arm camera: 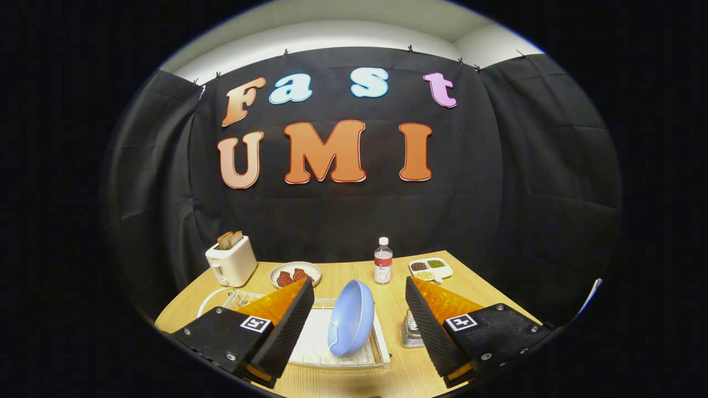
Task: Take the plate from the dish rack, then take the spoon from the basket and place it into the plate.
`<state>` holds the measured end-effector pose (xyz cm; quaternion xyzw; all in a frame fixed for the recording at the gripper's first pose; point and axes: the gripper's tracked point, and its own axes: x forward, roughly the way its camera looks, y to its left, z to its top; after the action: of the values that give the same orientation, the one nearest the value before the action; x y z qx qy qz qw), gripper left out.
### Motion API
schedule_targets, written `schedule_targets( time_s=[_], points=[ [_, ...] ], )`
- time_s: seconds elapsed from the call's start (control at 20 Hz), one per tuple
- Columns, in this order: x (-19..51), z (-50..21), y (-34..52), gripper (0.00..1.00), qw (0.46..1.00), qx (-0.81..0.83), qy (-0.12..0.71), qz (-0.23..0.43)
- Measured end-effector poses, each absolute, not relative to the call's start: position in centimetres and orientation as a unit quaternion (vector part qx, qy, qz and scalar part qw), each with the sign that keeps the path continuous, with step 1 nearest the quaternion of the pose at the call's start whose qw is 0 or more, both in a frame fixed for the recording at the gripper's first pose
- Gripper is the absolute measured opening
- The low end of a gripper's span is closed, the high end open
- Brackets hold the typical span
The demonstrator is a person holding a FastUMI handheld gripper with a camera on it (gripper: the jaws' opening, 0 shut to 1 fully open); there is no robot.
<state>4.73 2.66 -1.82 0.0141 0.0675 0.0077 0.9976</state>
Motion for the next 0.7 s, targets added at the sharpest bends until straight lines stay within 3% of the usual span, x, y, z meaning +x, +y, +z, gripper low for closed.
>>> schedule_targets(
  time_s=[0.7],
  points=[
    [10.2, -8.7, 3.7, 0.99, 0.988, -0.020, 0.154, 0.010]
  ],
)
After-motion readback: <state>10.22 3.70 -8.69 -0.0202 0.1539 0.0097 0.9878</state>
